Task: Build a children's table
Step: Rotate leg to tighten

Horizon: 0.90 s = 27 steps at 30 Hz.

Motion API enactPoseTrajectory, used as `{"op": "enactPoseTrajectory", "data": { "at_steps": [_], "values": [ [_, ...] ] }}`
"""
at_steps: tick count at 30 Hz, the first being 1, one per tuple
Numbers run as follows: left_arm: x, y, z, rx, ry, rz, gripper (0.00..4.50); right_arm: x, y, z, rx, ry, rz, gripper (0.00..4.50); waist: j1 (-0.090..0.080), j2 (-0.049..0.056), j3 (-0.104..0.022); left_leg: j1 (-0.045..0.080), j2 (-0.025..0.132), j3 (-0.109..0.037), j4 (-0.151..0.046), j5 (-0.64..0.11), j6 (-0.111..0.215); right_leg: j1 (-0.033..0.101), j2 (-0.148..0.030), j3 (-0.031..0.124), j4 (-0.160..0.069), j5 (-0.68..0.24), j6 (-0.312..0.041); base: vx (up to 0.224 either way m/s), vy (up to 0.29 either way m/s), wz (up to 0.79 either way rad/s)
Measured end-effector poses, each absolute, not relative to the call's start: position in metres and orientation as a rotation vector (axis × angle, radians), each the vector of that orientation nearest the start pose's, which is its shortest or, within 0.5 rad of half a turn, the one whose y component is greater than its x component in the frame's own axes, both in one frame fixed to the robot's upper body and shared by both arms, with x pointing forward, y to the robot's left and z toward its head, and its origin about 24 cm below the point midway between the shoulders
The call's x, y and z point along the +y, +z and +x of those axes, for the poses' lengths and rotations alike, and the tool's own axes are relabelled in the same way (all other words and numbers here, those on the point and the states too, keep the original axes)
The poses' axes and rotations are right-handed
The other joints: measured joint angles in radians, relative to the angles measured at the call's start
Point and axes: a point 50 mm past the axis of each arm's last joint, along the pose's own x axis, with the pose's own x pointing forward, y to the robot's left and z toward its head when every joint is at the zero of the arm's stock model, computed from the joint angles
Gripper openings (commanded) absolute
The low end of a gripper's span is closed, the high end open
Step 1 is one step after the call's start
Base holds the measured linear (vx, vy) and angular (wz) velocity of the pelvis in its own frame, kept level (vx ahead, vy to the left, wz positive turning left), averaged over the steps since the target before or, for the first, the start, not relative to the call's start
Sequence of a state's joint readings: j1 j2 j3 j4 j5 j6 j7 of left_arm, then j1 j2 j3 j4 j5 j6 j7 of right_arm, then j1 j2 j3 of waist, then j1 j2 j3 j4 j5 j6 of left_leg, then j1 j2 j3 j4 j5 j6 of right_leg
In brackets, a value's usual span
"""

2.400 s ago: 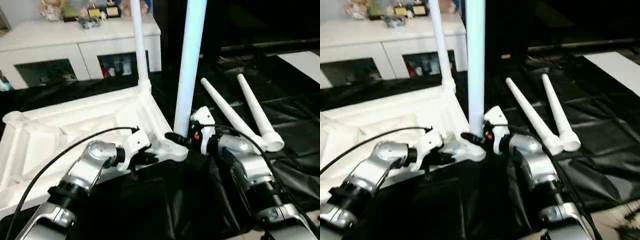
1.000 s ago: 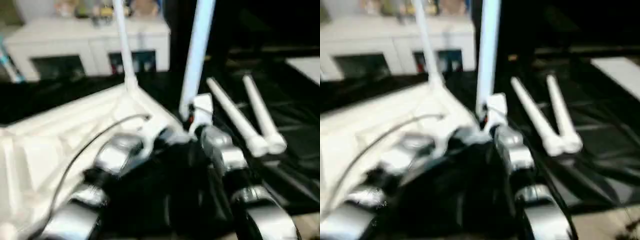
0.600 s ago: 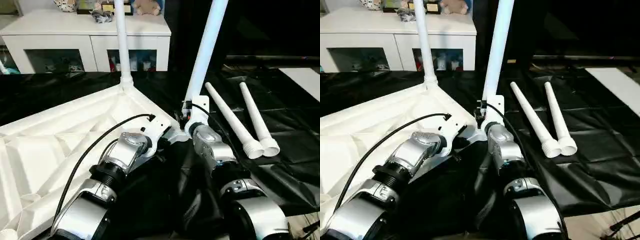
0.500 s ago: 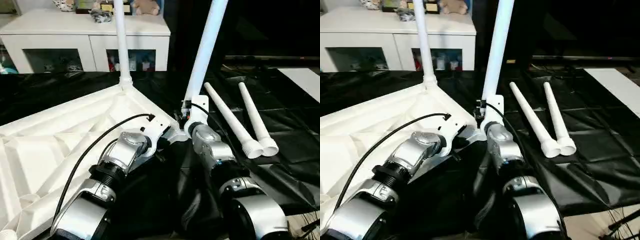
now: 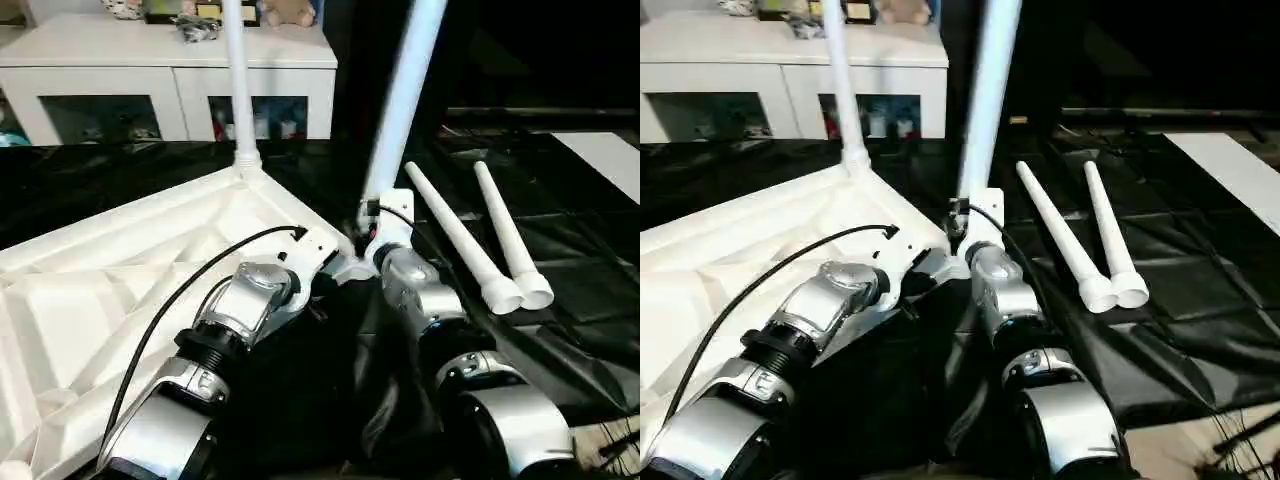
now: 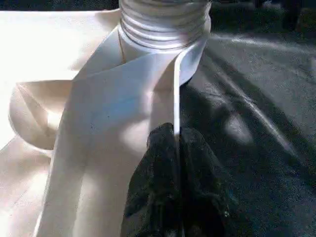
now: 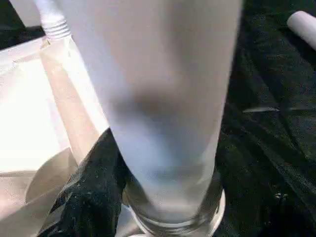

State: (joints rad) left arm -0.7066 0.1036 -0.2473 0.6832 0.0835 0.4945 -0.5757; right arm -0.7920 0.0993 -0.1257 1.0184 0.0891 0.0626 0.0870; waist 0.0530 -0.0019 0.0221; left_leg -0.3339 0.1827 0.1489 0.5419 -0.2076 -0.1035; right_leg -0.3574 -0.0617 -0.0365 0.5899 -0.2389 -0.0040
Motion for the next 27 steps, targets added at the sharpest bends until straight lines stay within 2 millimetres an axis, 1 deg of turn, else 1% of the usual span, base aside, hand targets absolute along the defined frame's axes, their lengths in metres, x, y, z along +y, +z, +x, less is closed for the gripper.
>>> {"op": "enactPoseTrajectory", "data": {
  "at_steps": [2,3,4,5,6,7,8,9,10,11,12,13,14,15,16,17,19,21,22,23,26,27],
  "values": [
    [0.079,0.041,0.345,0.581,-0.758,0.310,0.00,-0.064,0.038,0.364,0.343,0.281,0.158,3.09,0.000,0.001,0.001,0.000,0.003,0.002,0.001,0.004,0.000,-0.002,0.000,-0.001,0.003,0.012,0.001,0.000,0.000,0.00],
    [0.080,0.042,0.345,0.570,-0.759,0.313,0.00,-0.064,0.037,0.363,0.341,0.288,0.160,3.21,-0.001,0.002,0.001,-0.001,0.005,0.002,0.001,0.004,-0.001,-0.004,0.001,-0.002,0.003,0.012,0.002,0.000,0.000,0.00],
    [0.081,0.044,0.346,0.560,-0.763,0.314,0.00,-0.064,0.039,0.364,0.331,0.292,0.160,3.21,0.000,0.002,0.001,-0.002,0.006,0.002,0.000,0.004,-0.001,-0.006,0.002,-0.003,0.002,0.012,0.002,0.000,0.000,0.00],
    [0.081,0.045,0.347,0.545,-0.768,0.317,0.00,-0.065,0.042,0.365,0.315,0.300,0.161,3.39,0.000,0.008,0.003,-0.005,0.006,0.003,-0.001,0.005,-0.001,-0.009,0.002,-0.004,0.003,0.012,0.002,0.000,0.000,0.00],
    [0.081,0.046,0.347,0.537,-0.770,0.319,0.00,-0.065,0.043,0.365,0.306,0.309,0.162,3.53,0.000,0.012,0.004,-0.006,0.007,0.005,-0.002,0.005,-0.001,-0.010,0.002,-0.003,0.003,0.014,-0.001,0.000,0.000,0.00],
    [0.081,0.047,0.347,0.532,-0.773,0.321,0.00,-0.065,0.045,0.366,0.296,0.318,0.163,3.57,0.001,0.015,0.004,-0.006,0.007,0.005,-0.004,0.005,-0.002,-0.011,0.002,-0.004,0.003,0.014,-0.002,0.000,0.000,0.00],
    [0.081,0.047,0.347,0.527,-0.777,0.322,0.00,-0.065,0.046,0.366,0.290,0.325,0.163,3.57,0.002,0.015,0.004,-0.006,0.008,0.006,-0.004,0.005,-0.002,-0.012,0.002,-0.004,0.003,0.013,-0.001,0.000,0.000,0.00],
    [0.081,0.048,0.347,0.522,-0.781,0.324,0.00,-0.066,0.046,0.366,0.281,0.340,0.154,3.83,0.003,0.016,0.004,-0.007,0.010,0.006,-0.005,0.007,-0.005,-0.012,0.004,-0.005,0.003,0.012,-0.002,0.000,0.000,0.00],
    [0.081,0.048,0.347,0.518,-0.785,0.324,0.00,-0.069,0.046,0.365,0.273,0.357,0.143,3.83,0.005,0.016,0.005,-0.007,0.010,0.006,-0.006,0.009,-0.006,-0.013,0.004,-0.006,0.003,0.012,-0.002,0.000,0.000,0.00],
    [0.080,0.049,0.347,0.514,-0.792,0.325,0.00,-0.071,0.046,0.365,0.263,0.379,0.130,3.98,0.006,0.018,0.006,-0.008,0.010,0.006,-0.005,0.010,-0.005,-0.013,0.004,-0.006,0.003,0.012,-0.002,0.000,0.000,0.00],
    [0.080,0.050,0.347,0.512,-0.795,0.325,0.00,-0.072,0.046,0.363,0.260,0.391,0.125,4.04,0.006,0.019,0.007,-0.009,0.010,0.007,-0.005,0.012,-0.005,-0.014,0.003,-0.005,0.003,0.012,-0.002,0.000,0.000,0.00],
    [0.079,0.051,0.347,0.508,-0.800,0.326,0.00,-0.075,0.046,0.363,0.252,0.405,0.115,4.14,0.006,0.021,0.007,-0.012,0.010,0.007,-0.004,0.014,-0.004,-0.015,0.003,-0.005,0.003,0.012,-0.002,0.000,0.000,0.00],
    [0.079,0.052,0.347,0.503,-0.806,0.328,0.00,-0.077,0.046,0.362,0.245,0.420,0.100,4.14,0.007,0.021,0.008,-0.015,0.010,0.007,-0.002,0.015,-0.004,-0.017,0.003,-0.006,0.003,0.012,-0.002,0.000,0.000,0.00],
    [0.079,0.052,0.347,0.497,-0.811,0.331,0.00,-0.080,0.046,0.361,0.239,0.436,0.088,4.38,0.007,0.023,0.010,-0.017,0.010,0.007,0.000,0.017,-0.001,-0.018,0.003,-0.005,0.003,0.012,-0.002,0.000,0.000,0.00],
    [0.079,0.053,0.347,0.495,-0.812,0.334,0.00,-0.081,0.046,0.361,0.236,0.443,0.082,4.38,0.007,0.024,0.010,-0.017,0.010,0.007,0.001,0.018,0.002,-0.018,0.003,-0.005,0.003,0.012,-0.002,0.000,0.000,0.00],
    [0.080,0.053,0.347,0.490,-0.816,0.338,0.00,-0.082,0.047,0.359,0.230,0.457,0.066,4.47,0.008,0.025,0.012,-0.017,0.010,0.008,0.001,0.018,0.002,-0.018,0.002,-0.006,0.003,0.012,-0.002,0.000,0.000,0.00],
    [0.082,0.054,0.347,0.479,-0.823,0.345,0.00,-0.085,0.048,0.359,0.222,0.479,0.044,4.47,0.009,0.026,0.013,-0.018,0.010,0.008,0.002,0.021,0.006,-0.022,0.002,-0.006,0.004,0.012,-0.002,0.000,0.000,0.00],
    [0.084,0.054,0.345,0.461,-0.845,0.357,0.00,-0.094,0.049,0.356,0.221,0.513,0.011,4.47,0.011,0.026,0.013,-0.020,0.010,0.008,0.002,0.022,0.007,-0.024,0.002,-0.006,0.004,0.012,-0.002,0.000,0.000,0.00],
    [0.086,0.053,0.344,0.453,-0.858,0.361,0.00,-0.096,0.050,0.355,0.224,0.546,0.001,4.47,0.010,0.027,0.013,-0.020,0.010,0.008,0.003,0.022,0.008,-0.024,0.002,-0.006,0.004,0.012,-0.002,0.000,0.000,0.00],
    [0.089,0.054,0.341,0.439,-0.890,0.378,0.00,-0.106,0.052,0.351,0.225,0.603,-0.013,4.47,0.012,0.027,0.014,-0.022,0.011,0.008,0.003,0.022,0.008,-0.024,0.002,-0.007,0.004,0.012,-0.002,0.000,0.000,0.00],
    [0.102,0.053,0.333,0.416,-0.981,0.411,0.00,-0.126,0.055,0.334,0.227,0.817,-0.049,4.47,0.014,0.031,0.016,-0.025,0.011,0.008,0.003,0.021,0.010,-0.024,0.002,-0.007,0.004,0.012,-0.001,0.000,0.000,0.00],
    [0.105,0.053,0.332,0.413,-0.993,0.414,0.00,-0.128,0.056,0.331,0.226,0.853,-0.056,4.47,0.013,0.031,0.016,-0.026,0.011,0.008,0.003,0.021,0.010,-0.025,0.003,-0.007,0.004,0.012,-0.001,0.000,0.000,0.00]
  ]
}}
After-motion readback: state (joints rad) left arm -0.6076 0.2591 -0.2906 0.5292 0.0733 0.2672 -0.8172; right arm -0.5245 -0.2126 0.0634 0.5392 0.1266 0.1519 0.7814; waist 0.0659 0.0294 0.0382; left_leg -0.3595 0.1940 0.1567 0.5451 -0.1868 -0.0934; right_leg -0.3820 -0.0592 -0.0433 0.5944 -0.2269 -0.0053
